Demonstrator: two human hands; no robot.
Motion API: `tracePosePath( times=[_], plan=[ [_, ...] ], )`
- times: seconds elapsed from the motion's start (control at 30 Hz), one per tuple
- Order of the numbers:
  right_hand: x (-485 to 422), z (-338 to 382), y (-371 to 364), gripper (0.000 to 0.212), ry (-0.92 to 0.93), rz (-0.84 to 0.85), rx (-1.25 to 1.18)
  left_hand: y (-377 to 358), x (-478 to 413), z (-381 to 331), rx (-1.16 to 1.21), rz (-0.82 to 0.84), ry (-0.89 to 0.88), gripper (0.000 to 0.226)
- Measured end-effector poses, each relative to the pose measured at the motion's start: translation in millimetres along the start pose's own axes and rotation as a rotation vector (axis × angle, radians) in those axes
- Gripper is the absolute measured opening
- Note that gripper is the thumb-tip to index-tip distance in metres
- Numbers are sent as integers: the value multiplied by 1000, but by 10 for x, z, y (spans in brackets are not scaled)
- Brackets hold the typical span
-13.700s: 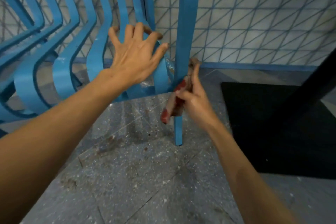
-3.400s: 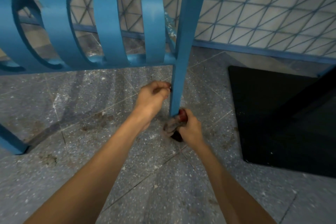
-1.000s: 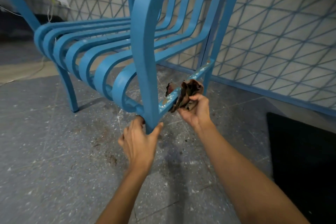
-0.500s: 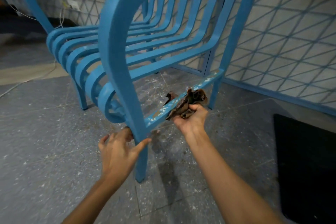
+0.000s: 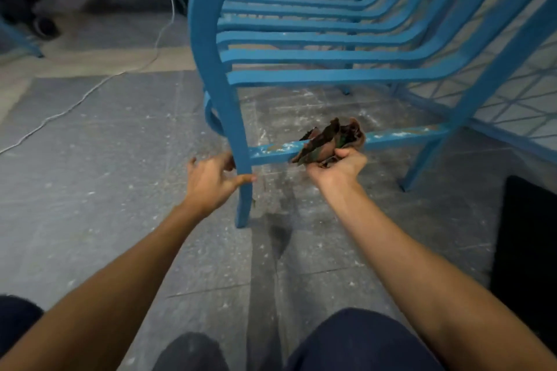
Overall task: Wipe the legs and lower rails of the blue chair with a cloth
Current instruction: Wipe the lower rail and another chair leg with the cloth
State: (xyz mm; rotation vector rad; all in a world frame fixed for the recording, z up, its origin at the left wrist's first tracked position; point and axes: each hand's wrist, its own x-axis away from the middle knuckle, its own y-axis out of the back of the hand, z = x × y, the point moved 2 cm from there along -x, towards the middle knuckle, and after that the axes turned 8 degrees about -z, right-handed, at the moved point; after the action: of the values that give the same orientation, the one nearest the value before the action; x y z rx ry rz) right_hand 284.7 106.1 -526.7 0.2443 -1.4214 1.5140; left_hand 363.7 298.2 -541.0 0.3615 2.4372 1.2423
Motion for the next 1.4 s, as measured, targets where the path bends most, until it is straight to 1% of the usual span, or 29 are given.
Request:
tracePosePath(
  times=[0.07,0.13,0.23,0.33,0.37,0.43,0.47,0.57,0.6,0.67,0.73,0.8,0.87,0.93,1.0,1.03,1.1,1.13,1.17,1.2,1.27,1.33,1.4],
  plan=[
    [-25,-90,-101,37,30,5,21,-3,-173,113,74,3,14,49],
    [-34,-131,-208,36,56,-19,34,-51,-311,158,163,12,26,43],
    [-36,-230,-369,33,129,-32,4,-70,-497,190,214,36,58,41],
    [-95,-342,-456,27,161,-54,-91,-117,-675,249,178,67,41,40],
    [-129,-368,-467,29,156,-51,-134,-130,-741,270,160,83,36,39],
    [-185,-431,-497,42,166,-35,-194,-159,-875,335,148,84,18,39],
    [-217,-459,-502,44,170,-41,-220,-184,-932,371,159,79,3,38],
    [-310,-563,-488,28,173,-67,-290,-221,-1037,476,232,71,-30,42],
    [-325,-578,-482,27,181,-61,-296,-224,-1055,498,258,74,-36,44],
    [-327,-563,-467,32,196,-24,-285,-211,-1083,487,280,76,-52,44],
    [-309,-521,-395,35,179,0,-189,-183,-1077,442,292,95,-35,43],
    [-263,-443,-288,36,135,26,-42,-155,-1070,399,296,132,12,43],
    [-178,-358,-150,44,60,60,113,-122,-1039,359,293,179,60,44],
    [-10,-253,-36,53,-11,130,247,-55,-1008,299,307,181,103,50],
    [180,-105,56,59,-67,239,384,102,-986,210,411,115,177,58],
    [285,-26,79,60,-100,291,454,204,-980,161,485,55,202,60],
    [490,105,37,63,-115,371,603,410,-991,70,585,-64,186,60],
    [567,142,-42,65,-84,397,701,498,-1001,21,618,-98,161,59],
    [616,153,-162,63,-3,410,820,564,-1013,-27,650,-112,134,58],
    [636,138,-305,57,137,410,948,608,-1023,-70,677,-106,117,54],
    [648,42,-614,46,505,364,1161,639,-1045,-141,718,-83,94,43],
    [643,-115,-876,47,846,320,1341,645,-1074,-172,736,-70,75,37],
    [653,-341,-1065,52,1117,342,1503,623,-1096,-153,743,-68,55,35]
  ],
)
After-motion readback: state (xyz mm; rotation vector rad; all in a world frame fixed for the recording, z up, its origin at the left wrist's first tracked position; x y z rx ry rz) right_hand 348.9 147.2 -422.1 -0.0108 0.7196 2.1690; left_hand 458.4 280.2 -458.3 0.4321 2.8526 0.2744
